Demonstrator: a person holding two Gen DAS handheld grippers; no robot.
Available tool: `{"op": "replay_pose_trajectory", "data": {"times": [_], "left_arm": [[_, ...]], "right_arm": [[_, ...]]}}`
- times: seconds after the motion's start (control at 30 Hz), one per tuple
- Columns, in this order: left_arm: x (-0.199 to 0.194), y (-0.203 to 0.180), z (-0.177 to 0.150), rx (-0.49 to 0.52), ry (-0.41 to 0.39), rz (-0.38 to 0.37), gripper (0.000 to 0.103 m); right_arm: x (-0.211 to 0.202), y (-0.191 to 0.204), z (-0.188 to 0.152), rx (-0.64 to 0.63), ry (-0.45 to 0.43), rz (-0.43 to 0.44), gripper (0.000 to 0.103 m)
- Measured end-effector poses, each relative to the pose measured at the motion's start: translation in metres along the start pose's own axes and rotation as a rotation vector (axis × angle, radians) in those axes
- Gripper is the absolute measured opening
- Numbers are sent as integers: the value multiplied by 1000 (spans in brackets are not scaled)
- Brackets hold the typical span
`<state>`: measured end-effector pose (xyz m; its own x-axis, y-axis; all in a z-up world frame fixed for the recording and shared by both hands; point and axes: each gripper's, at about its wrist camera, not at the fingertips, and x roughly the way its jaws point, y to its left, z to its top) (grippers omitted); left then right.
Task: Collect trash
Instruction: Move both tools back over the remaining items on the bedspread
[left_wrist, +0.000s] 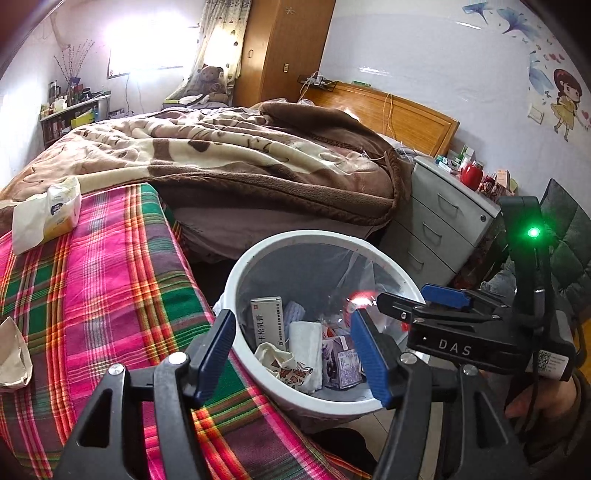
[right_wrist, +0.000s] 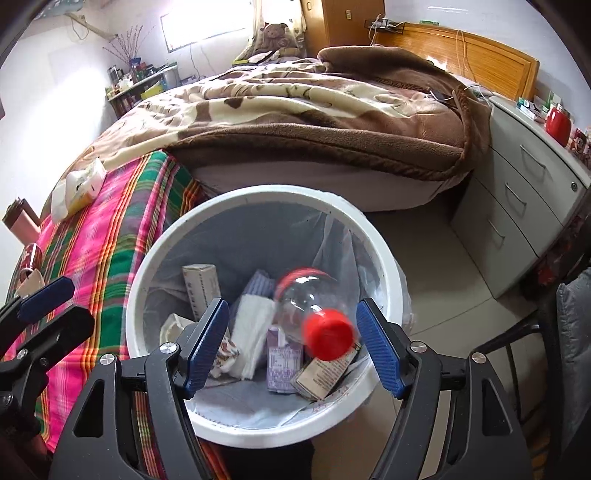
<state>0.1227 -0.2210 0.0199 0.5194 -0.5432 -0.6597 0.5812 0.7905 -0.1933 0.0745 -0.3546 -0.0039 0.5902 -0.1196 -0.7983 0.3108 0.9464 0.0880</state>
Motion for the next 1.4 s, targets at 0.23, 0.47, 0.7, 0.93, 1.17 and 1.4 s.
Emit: {"op": "replay_pose_trajectory", "data": {"times": [0.23,0.47,0.7,0.93,1.17,1.4], "left_arm": [[-17,15,-2,-27,-33,20,67],[-35,36,-8,-51,-64,53,67],[-56,60,-14,-81,-100,95,68],[-76,88,-23,-120,-128,134,69],[-92,123,-33,-162,-140,203,70],[-113,163,-46,-226,-159,262,70]], "right_arm": [[-10,8,2,3,-43,26,74],[-19,28,4,-36,-98,38,74],[-26,49,5,-60,-148,93,73],[-31,73,4,-82,-179,136,73],[-30,93,1,-88,-186,181,73],[-27,122,-2,-115,-186,228,73]]}}
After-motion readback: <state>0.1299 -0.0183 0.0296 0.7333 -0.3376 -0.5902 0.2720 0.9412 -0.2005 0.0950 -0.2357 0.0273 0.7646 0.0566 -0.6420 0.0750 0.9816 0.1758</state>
